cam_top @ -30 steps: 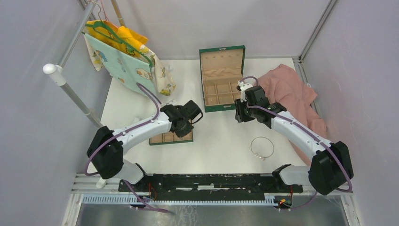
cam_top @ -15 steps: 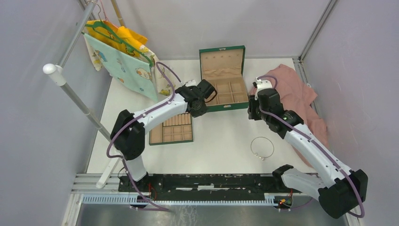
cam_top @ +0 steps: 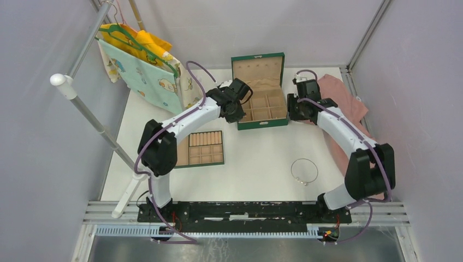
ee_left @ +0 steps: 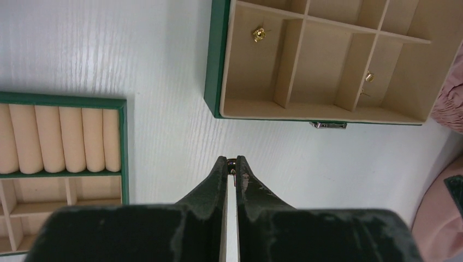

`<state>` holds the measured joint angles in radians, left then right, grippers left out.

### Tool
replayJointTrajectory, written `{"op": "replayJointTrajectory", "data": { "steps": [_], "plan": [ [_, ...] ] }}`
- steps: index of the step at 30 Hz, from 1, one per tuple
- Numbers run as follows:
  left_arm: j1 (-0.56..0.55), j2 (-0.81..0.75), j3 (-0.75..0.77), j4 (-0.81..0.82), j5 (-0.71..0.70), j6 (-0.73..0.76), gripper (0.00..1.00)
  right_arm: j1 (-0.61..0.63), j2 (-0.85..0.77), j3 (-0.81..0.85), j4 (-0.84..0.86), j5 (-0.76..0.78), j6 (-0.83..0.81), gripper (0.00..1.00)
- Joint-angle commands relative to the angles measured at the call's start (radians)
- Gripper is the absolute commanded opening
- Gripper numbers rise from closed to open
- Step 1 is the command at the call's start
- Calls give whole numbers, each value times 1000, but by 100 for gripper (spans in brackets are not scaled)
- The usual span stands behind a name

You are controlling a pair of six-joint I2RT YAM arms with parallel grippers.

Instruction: Organize the mixed jewelry

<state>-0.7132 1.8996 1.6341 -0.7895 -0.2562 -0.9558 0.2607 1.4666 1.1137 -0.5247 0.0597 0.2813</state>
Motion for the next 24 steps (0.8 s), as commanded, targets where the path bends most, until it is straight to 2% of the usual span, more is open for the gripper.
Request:
{"op": "replayJointTrajectory", "data": {
  "steps": [1, 11, 17, 24],
  "plan": [
    [9, 25, 67, 26, 27, 84, 8, -15, 119, 144, 51, -3, -37, 45],
    [28, 29, 71, 35, 65, 118, 8, -22, 389, 331, 28, 2, -80, 44],
    [33, 23, 73, 40, 67, 133, 8, -22, 414, 303, 49, 44, -83, 42],
    [36, 29, 69, 40, 73, 132, 8, -22, 426, 244, 93, 16, -81, 37]
  ]
}}
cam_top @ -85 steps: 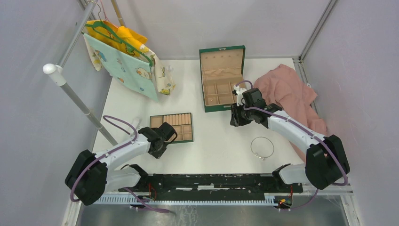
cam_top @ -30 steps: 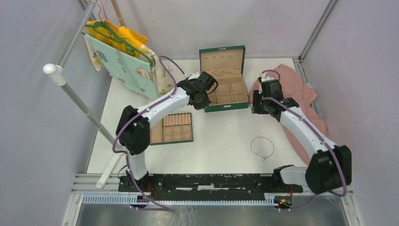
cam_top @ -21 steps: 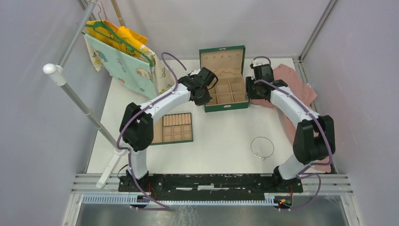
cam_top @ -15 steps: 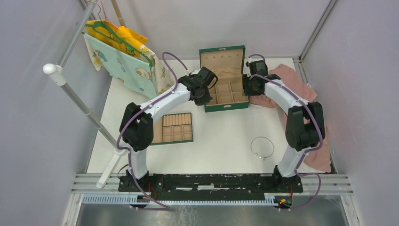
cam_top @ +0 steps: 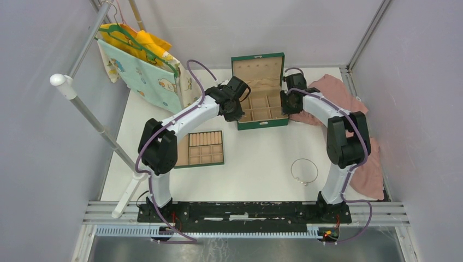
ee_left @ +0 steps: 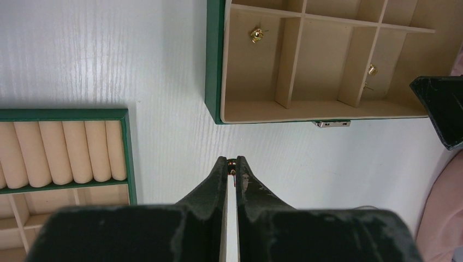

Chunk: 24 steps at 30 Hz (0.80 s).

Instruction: Organize the mixed jewelry

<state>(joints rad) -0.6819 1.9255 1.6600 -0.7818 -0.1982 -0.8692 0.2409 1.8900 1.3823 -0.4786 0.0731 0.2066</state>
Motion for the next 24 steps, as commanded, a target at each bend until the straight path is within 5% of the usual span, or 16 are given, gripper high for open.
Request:
{"op": "replayJointTrajectory", "data": {
  "steps": [1, 8, 12, 24],
  "plan": [
    [4, 3, 43, 33, 16, 45, 8, -4, 10, -23, 46, 1, -4, 36],
    [3, -3, 38, 32, 14, 44, 8, -3, 16, -38, 71, -1, 1, 23],
    [4, -8, 30, 32, 16, 41, 8, -3, -21, -86, 106, 9, 15, 0],
    [0, -31, -4, 75, 109, 96, 8, 45, -301, -520, 536, 149, 136, 0]
  ]
}}
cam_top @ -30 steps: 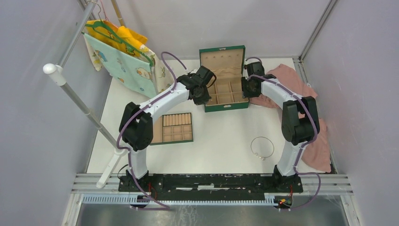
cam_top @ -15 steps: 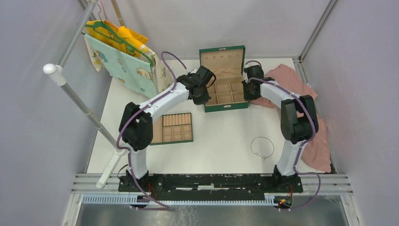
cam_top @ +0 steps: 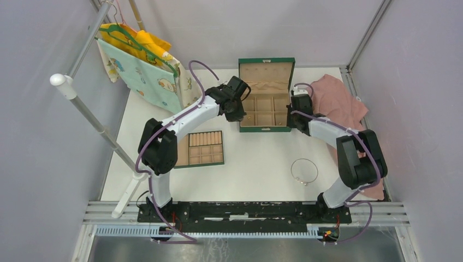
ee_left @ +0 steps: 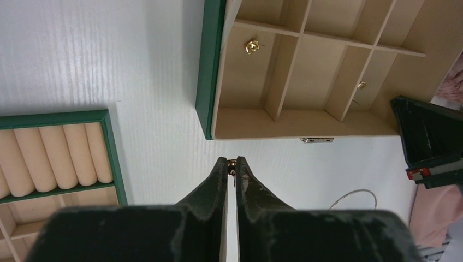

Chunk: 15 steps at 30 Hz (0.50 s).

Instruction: Organize the mixed jewelry

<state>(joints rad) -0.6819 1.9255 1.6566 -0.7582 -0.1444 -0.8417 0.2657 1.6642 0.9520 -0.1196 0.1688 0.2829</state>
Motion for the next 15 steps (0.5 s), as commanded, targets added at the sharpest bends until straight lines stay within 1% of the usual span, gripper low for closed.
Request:
{"op": "replayJointTrajectory", "data": {
  "steps": [1, 8, 12, 15],
  "plan": [
    [-2, -31, 1, 50, 60, 76, 7, 28, -89, -110, 196, 60, 65, 0],
    [-24, -25, -3, 73, 117, 108, 7, 90, -196, -212, 300, 104, 85, 0],
    [-40, -20, -9, 76, 105, 111, 7, 108, -204, -222, 303, 91, 107, 0],
    [-47, -23, -34, 110, 77, 117, 7, 117, -228, -241, 316, 87, 117, 0]
  ]
}}
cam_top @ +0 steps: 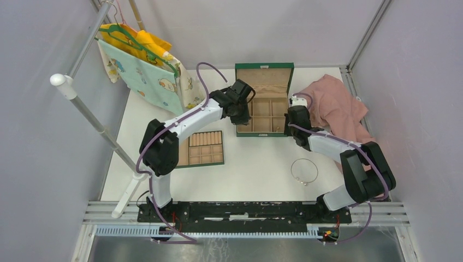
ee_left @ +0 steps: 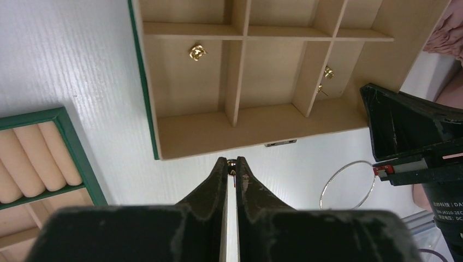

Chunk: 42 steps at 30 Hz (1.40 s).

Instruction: Organize the mixed jewelry

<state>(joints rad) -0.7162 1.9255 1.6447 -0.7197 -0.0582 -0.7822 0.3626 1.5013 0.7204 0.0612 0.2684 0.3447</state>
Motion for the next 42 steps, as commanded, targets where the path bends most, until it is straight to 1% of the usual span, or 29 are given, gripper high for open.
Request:
{"op": "replayJointTrajectory", "data": {
  "steps": [1, 10, 17, 22, 23, 26, 29, 31, 38, 42],
  "plan": [
    [-14, -22, -30, 85, -15, 62, 7, 22, -74, -22, 143, -19, 58, 0],
    [-24, -33, -136, 185, -71, 76, 7, 28, -139, -128, 192, -18, 94, 0],
    [-27, -13, -166, 226, -108, 80, 7, 29, -139, -133, 178, -34, 88, 0],
    [-30, 10, -147, 236, -126, 85, 8, 29, -132, -125, 172, -43, 79, 0],
    [-31, 18, -141, 234, -128, 86, 11, 29, -130, -124, 173, -46, 80, 0],
    [-30, 33, -125, 224, -130, 87, 26, 29, -127, -122, 170, -52, 82, 0],
    [-34, 33, -120, 224, -126, 89, 35, 30, -125, -120, 167, -51, 79, 0],
    [-37, 33, -116, 221, -127, 100, 38, 29, -123, -121, 167, -49, 77, 0],
    [-56, -15, -116, 206, -98, 153, 39, 29, -113, -89, 133, -42, 82, 0],
    [-77, -78, -114, 166, -85, 213, 50, 28, -58, 8, 33, -28, 90, 0]
  ]
}}
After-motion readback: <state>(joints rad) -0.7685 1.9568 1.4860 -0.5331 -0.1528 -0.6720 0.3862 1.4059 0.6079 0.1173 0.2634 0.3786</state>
